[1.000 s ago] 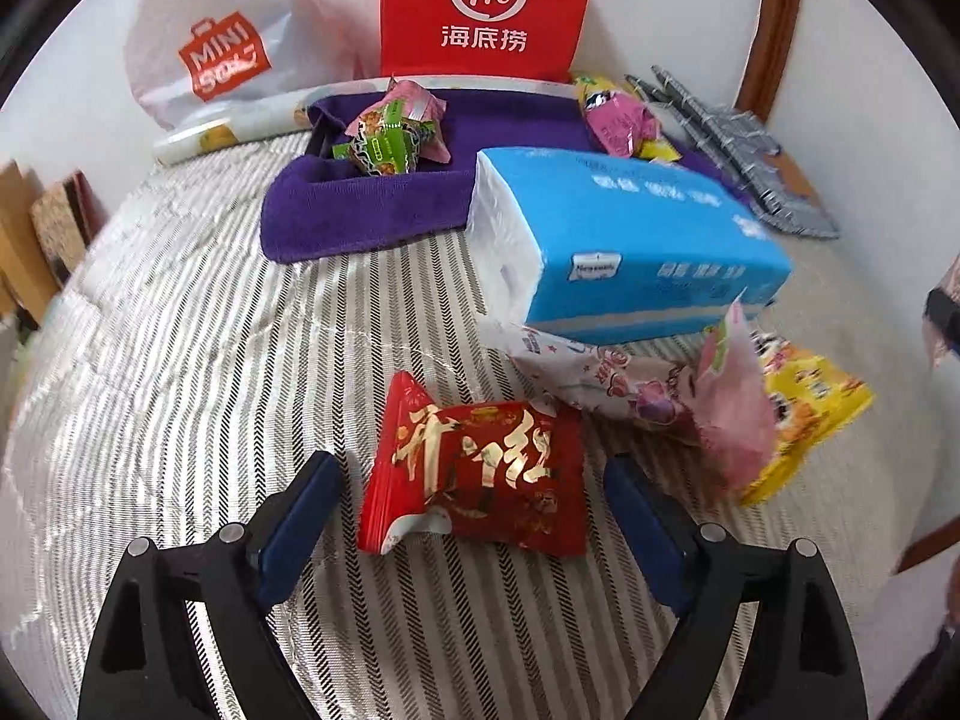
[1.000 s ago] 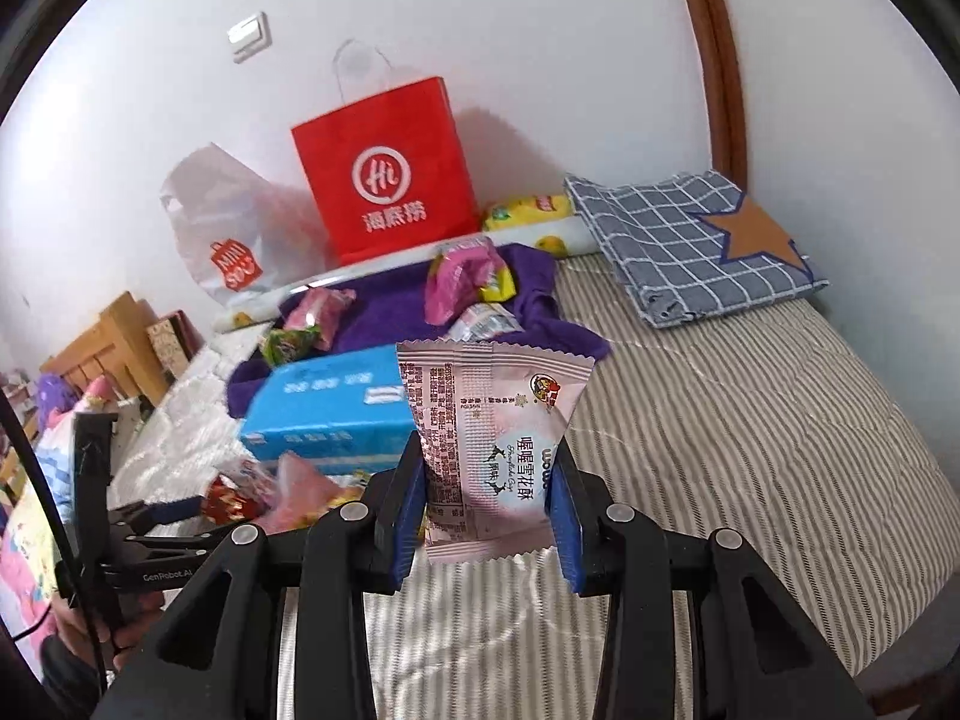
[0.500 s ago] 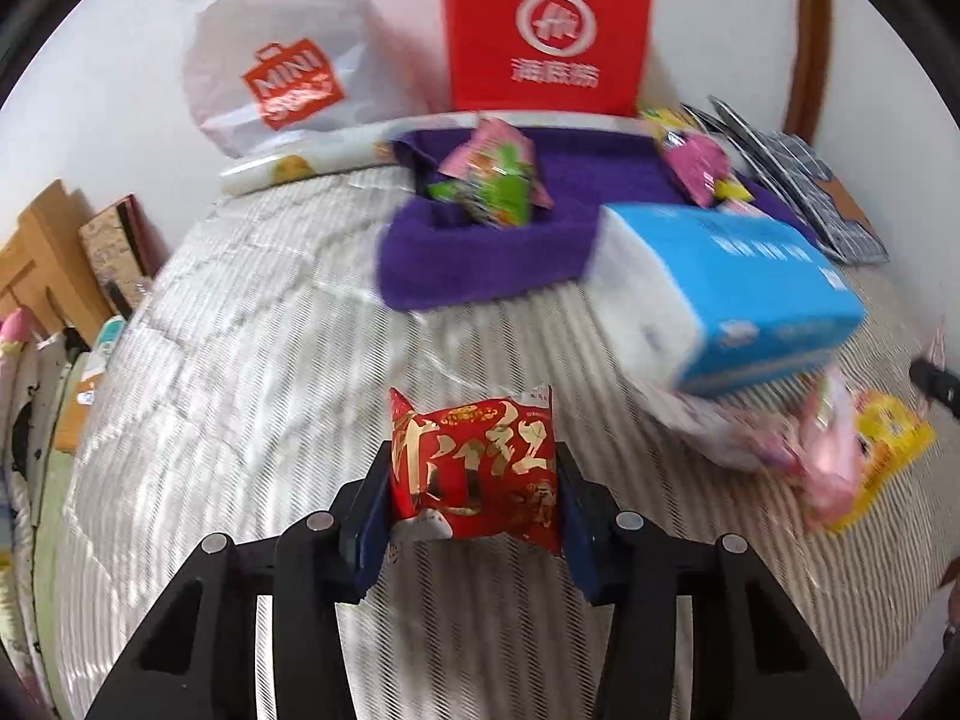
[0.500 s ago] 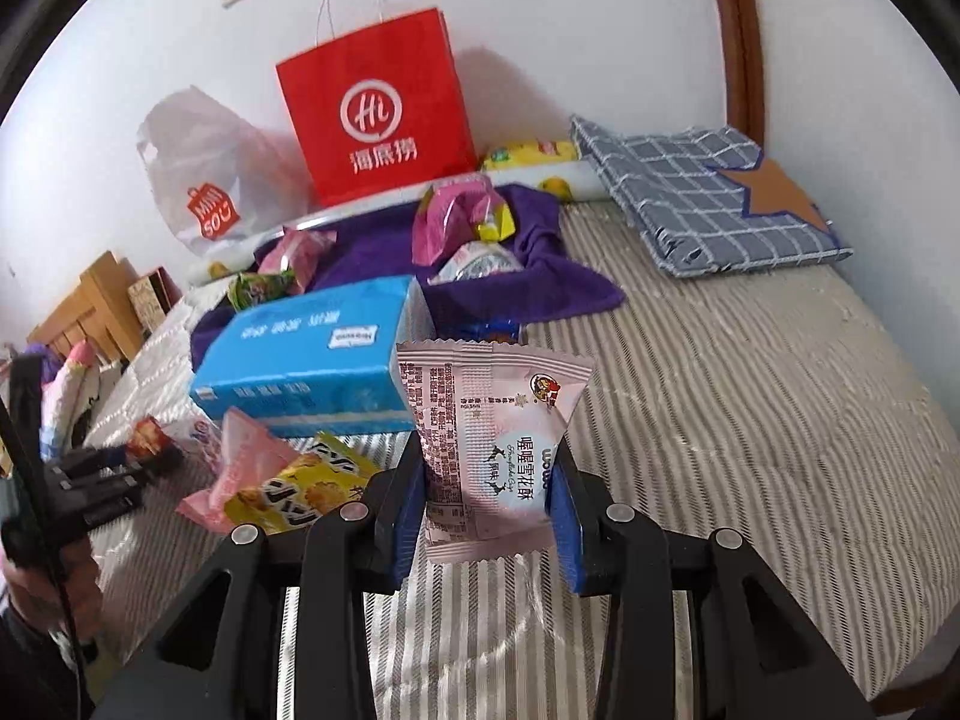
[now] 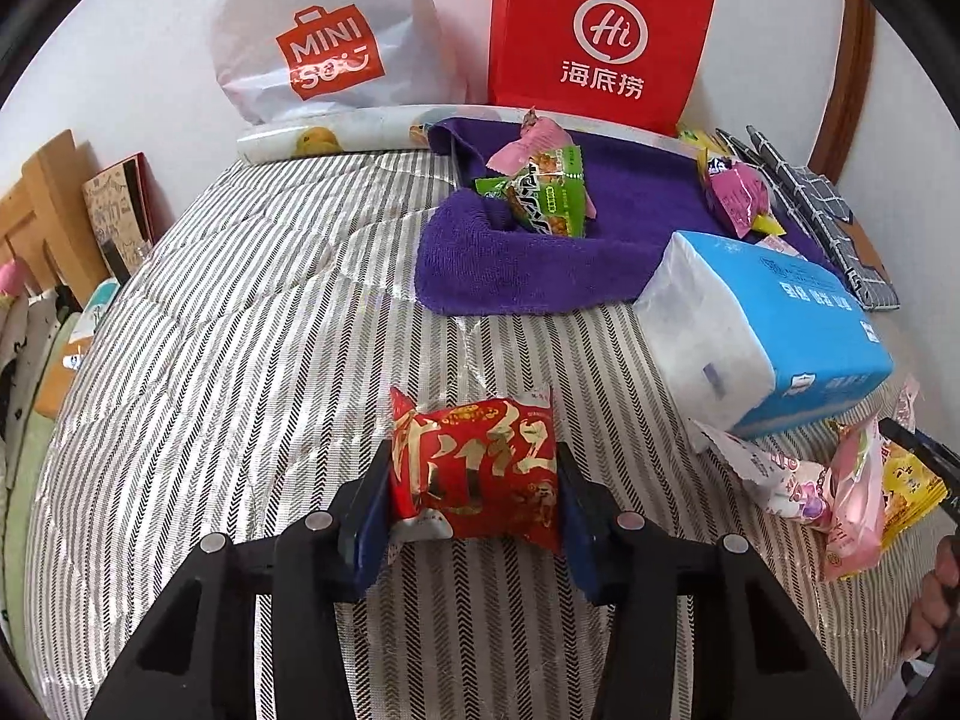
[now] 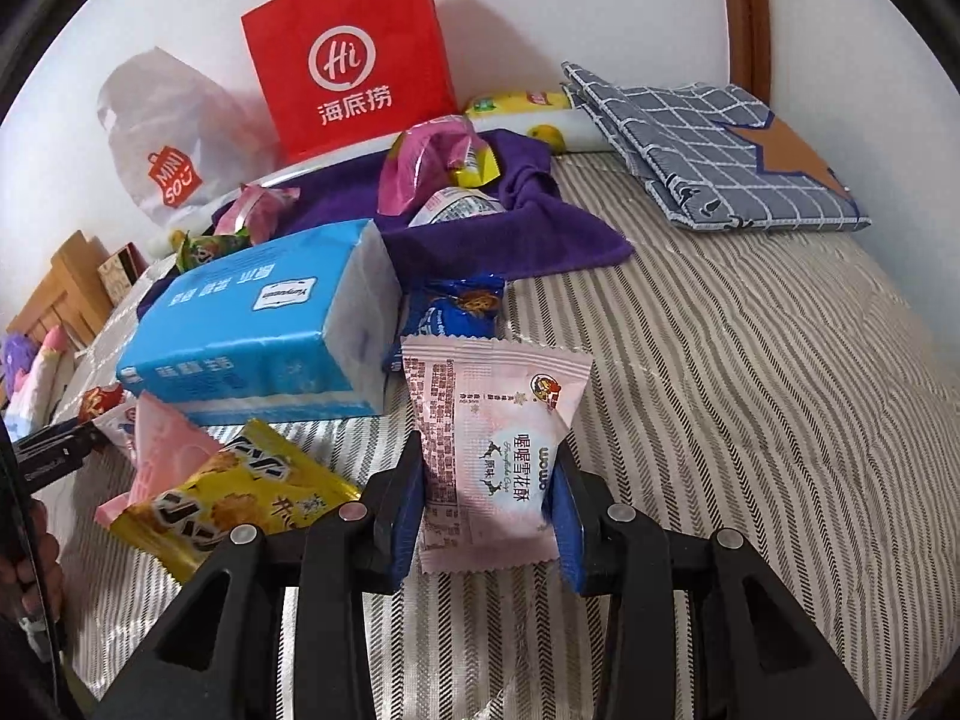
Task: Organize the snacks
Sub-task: 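Grasp the red packet with the left tool and lift it, then carry the red packet and pink pastry packet over the purple towel with both tools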
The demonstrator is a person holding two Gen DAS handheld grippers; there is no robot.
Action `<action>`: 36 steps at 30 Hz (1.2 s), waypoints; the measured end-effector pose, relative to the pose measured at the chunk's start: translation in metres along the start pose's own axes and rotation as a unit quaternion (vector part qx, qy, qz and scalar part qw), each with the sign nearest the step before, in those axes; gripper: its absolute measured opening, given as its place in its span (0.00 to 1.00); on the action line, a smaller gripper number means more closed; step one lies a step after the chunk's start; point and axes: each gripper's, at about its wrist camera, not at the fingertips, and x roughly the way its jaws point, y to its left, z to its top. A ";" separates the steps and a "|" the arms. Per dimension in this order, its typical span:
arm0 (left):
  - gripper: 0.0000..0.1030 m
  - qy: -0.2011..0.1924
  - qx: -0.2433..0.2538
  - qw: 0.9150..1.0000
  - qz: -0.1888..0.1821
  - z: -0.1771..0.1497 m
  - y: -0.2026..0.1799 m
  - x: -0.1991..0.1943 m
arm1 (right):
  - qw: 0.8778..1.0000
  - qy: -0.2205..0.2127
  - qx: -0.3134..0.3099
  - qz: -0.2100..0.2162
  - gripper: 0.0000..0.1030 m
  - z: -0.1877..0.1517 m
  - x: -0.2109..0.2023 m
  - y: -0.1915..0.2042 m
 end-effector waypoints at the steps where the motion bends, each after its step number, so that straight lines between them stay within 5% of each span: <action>1: 0.45 0.000 0.001 1.000 0.000 0.000 0.000 0.000 | 1.000 0.000 -0.005 -0.002 0.37 0.000 0.000 0.001; 19: 0.42 -0.005 -0.006 1.000 0.000 0.000 -0.002 -0.006 | 1.000 -0.009 -0.013 0.005 0.35 0.003 -0.010 -0.001; 36: 0.42 -0.058 0.019 0.996 -0.066 0.050 -0.053 -0.057 | 0.995 -0.089 -0.032 0.018 0.35 0.076 -0.067 0.011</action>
